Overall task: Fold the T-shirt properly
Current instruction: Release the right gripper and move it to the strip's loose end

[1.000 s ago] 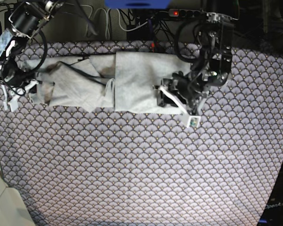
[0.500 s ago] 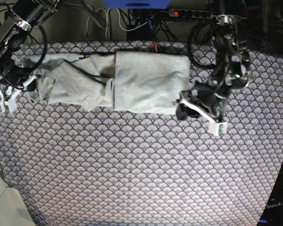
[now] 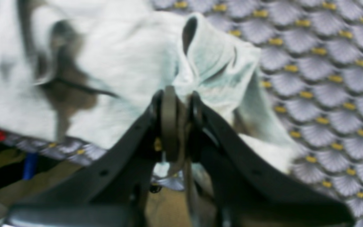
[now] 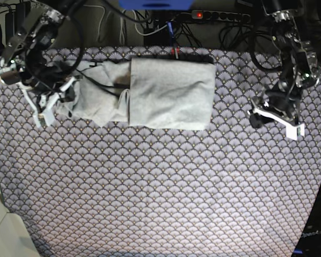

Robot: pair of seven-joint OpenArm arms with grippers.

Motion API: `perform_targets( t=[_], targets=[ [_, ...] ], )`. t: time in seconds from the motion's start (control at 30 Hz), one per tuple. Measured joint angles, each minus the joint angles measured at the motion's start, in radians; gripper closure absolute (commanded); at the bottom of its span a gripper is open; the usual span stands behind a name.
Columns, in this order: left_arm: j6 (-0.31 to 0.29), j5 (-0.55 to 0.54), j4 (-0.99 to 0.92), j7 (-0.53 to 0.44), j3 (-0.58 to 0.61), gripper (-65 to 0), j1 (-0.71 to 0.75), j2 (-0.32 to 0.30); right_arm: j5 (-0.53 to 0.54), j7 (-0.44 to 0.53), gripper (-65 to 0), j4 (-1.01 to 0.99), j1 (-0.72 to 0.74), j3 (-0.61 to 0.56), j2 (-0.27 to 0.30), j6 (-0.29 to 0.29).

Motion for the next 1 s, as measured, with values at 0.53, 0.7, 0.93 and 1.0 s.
perform_targets(
  t=[0.53, 0.7, 0.93, 1.0],
  targets=[
    [-0.002, 0.002, -0.055, -0.002, -0.028, -25.1, 0.014, -0.010, 0.296, -0.003, 0.0, 0.026, -0.020, -0.188, -0.013, 0.000],
    [-0.001, 0.003, -0.064, -0.002, -0.029, -25.1, 0.015, -0.023, 0.299, -0.006, 0.0, 0.026, -0.030, -0.239, -0.060, 0.000],
    [-0.001, 0.002, -0.064, -0.001, -0.029, -25.1, 0.015, -0.035, 0.290, -0.007, 0.0, 0.024, -0.040, -0.315, -0.081, 0.000],
    [-0.001, 0.002, -0.064, -0.002, -0.029, -25.1, 0.014, -0.037, 0.288, -0.001, 0.0, 0.022, -0.041, -0.348, -0.077, 0.000]
  ],
)
